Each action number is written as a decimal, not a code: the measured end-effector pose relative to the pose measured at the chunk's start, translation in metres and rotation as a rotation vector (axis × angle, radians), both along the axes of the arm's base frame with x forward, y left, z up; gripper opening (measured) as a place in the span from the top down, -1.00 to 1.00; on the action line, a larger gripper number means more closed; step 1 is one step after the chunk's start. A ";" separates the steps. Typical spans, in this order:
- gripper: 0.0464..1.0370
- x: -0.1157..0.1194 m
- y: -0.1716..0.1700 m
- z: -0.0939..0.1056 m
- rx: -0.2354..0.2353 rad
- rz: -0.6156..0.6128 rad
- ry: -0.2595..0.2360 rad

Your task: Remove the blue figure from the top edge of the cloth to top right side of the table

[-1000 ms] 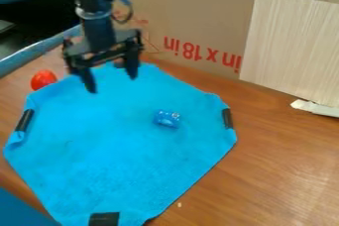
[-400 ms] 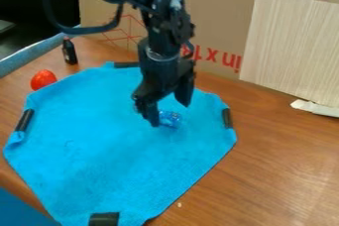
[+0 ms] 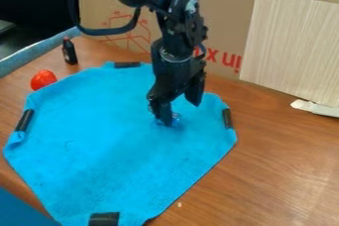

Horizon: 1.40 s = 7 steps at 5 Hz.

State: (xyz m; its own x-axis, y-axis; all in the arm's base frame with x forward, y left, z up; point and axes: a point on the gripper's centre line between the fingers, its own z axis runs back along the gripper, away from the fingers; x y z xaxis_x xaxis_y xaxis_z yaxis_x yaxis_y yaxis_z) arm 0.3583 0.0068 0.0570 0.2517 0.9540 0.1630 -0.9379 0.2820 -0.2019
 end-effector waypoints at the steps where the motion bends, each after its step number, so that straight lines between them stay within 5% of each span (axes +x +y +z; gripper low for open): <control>1: -0.93 0.004 0.008 -0.002 0.015 0.011 0.002; 5: -0.87 -0.022 0.015 -0.020 -0.007 0.143 0.093; 7: 0.27 -0.024 0.010 -0.018 0.005 0.065 0.102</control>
